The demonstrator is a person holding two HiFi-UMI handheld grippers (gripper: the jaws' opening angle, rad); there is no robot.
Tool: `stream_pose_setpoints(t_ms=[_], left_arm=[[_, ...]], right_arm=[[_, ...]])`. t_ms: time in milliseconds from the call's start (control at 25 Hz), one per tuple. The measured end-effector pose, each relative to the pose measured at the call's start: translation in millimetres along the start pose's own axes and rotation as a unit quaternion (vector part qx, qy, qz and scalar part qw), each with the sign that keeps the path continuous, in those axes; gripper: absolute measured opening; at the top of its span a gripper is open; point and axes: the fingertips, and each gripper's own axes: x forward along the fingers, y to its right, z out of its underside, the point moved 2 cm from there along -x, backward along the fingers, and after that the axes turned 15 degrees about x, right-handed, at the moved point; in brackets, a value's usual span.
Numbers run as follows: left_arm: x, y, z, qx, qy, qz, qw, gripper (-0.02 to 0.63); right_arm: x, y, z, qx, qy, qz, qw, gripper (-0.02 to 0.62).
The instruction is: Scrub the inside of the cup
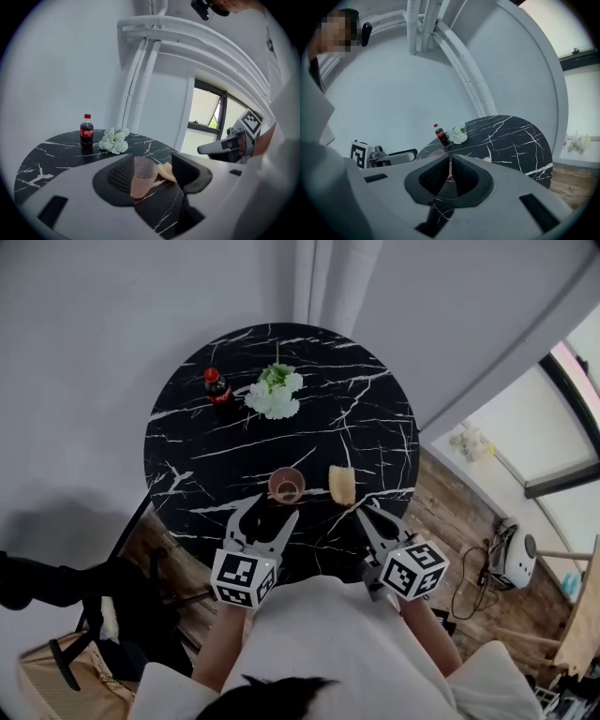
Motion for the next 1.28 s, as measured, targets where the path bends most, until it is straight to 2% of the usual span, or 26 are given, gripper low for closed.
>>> stream_pose_setpoints(t_ms=[80, 160, 200, 280, 320, 440, 720, 1040, 1280], left_arm=[[-6.6, 0.5, -7.2, 0.019, 0.012, -0.005, 0.9997, 0.187], [-11.2, 0.8, -12.0, 0.028, 0.016, -0.006, 0.9995, 0.178], [-13.6, 0.4, -13.4, 0.024, 0.018, -0.009, 0.9995, 0.157], [-18.7, -1.3, -15.3, 0.0, 0.027, -0.015, 0.9995, 0.047], [-20.8, -1.8, -15.7, -0.014, 0.032, -0.016, 0.9993, 0.025], [-25.1, -1.7, -13.0, -0.037, 0.033, -0.018, 0.9986, 0.017], [-30.3, 1.6, -4.4, -0.037, 0.01, -0.016, 0.9991, 0.009], [-33.6, -6.2, 0.4, -0.058, 0.015, -0.019, 0.998, 0.009], [-31.2, -6.2, 5.2, -0.07, 0.007, -0.003, 0.9975, 0.009]], right_arm=[[-0.4, -0.7, 1.2, -0.004, -0.002, 0.002, 1.0, 0.04], [-0.1, -2.2, 1.6, -0.007, -0.003, 0.002, 1.0, 0.04], [0.0, -2.8, 1.9, -0.008, -0.003, 0.003, 1.0, 0.04], [0.7, -2.9, 4.1, -0.01, -0.007, 0.006, 1.0, 0.04], [1.7, -2.6, 6.2, -0.015, -0.013, 0.009, 1.0, 0.04], [5.7, -3.4, 14.2, -0.032, -0.032, 0.017, 0.999, 0.04], [9.0, -5.8, 19.2, -0.05, -0.032, 0.034, 0.998, 0.038], [12.5, -7.0, 23.4, -0.072, -0.033, 0.045, 0.996, 0.032], [16.5, -11.8, 27.2, -0.078, -0.036, 0.041, 0.995, 0.032]])
